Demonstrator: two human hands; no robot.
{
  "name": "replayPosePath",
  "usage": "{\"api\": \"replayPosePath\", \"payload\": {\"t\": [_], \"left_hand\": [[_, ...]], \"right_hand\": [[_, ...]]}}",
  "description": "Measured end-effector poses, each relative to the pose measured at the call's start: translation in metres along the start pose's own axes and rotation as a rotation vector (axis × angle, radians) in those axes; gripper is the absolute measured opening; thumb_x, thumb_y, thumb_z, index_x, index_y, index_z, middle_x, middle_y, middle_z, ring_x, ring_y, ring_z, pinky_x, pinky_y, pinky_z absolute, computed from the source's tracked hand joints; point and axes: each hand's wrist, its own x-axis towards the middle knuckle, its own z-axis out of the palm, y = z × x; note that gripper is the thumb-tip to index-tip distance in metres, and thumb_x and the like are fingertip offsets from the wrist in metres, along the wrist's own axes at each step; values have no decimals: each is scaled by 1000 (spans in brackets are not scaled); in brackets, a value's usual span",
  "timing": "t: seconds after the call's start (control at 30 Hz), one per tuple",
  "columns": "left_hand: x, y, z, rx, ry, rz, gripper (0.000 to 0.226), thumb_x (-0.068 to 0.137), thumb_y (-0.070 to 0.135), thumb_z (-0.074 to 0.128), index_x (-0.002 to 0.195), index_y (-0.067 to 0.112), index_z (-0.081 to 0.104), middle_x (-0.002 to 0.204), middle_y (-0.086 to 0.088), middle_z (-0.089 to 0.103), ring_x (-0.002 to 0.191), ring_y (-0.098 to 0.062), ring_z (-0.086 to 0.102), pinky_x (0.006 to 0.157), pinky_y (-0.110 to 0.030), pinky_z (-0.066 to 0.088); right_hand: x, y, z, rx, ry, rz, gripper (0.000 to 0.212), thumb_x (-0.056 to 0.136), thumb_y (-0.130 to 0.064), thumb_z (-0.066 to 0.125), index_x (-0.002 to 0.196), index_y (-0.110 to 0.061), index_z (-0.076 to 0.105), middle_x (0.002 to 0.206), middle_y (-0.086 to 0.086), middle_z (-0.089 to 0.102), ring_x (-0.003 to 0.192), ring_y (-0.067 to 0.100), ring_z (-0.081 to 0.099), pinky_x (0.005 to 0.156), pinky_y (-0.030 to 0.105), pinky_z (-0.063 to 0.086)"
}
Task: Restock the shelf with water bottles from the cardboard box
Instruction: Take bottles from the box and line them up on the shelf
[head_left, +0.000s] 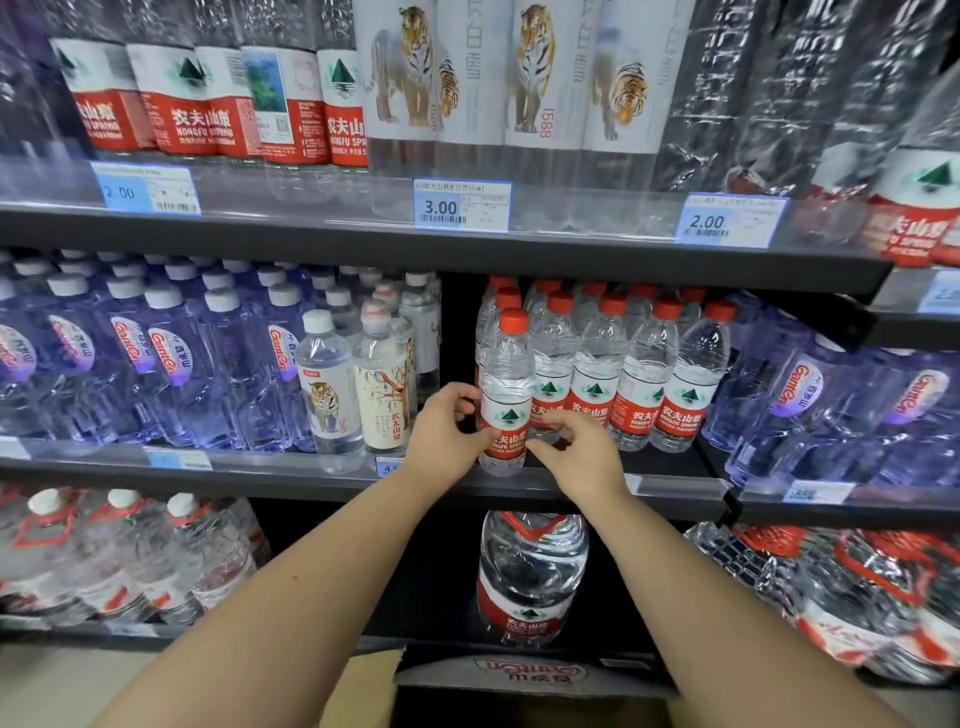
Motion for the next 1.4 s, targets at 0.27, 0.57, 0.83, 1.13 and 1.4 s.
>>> {"api": "replayPosePath", "payload": {"t": [0.27, 0.57, 0.83, 1.13, 1.4], "left_hand": [[-53, 68, 5, 469, -86, 278, 33, 82, 23, 64, 114, 24, 61, 115, -1, 60, 113, -25, 51, 95, -44, 44], [-145, 208, 124, 892, -281, 738, 37, 84, 31, 55, 119, 21, 52, 120, -6, 53, 116, -31, 45, 95, -43, 33], [-278, 286, 293, 705, -516, 862, 40, 83, 28, 59, 122, 21, 55, 122, -6, 54, 120, -31, 44, 98, -45, 35], [-453, 224, 449, 730, -949, 676, 43, 83, 34, 65, 124, 27, 55, 124, -3, 55, 120, -28, 48, 95, -39, 40], [-562, 100, 477, 819, -1249, 312, 42, 87, 32, 62, 127, 23, 53, 128, -6, 52, 122, -29, 46, 97, -41, 40]], "right_hand": [[-58, -13, -105, -416, -49, -191, 43, 85, -24, 69, 126, -18, 59, 128, 1, 57, 122, 22, 45, 101, 31, 38], [-167, 17, -261, -968, 8, -179, 42, 83, -27, 64, 122, -17, 55, 118, 7, 55, 114, 31, 46, 86, 38, 40], [-317, 133, -387, -1040, 106, 210, 50, 80, -26, 64, 128, -19, 53, 120, 7, 53, 116, 31, 45, 90, 40, 42], [-501, 292, -383, -817, 71, 686, 48, 83, -32, 64, 129, -21, 54, 133, 6, 50, 125, 31, 41, 96, 39, 41], [-617, 397, -292, -368, 103, 1104, 46, 83, -31, 66, 127, -25, 56, 130, 2, 56, 121, 25, 46, 100, 34, 41]]}}
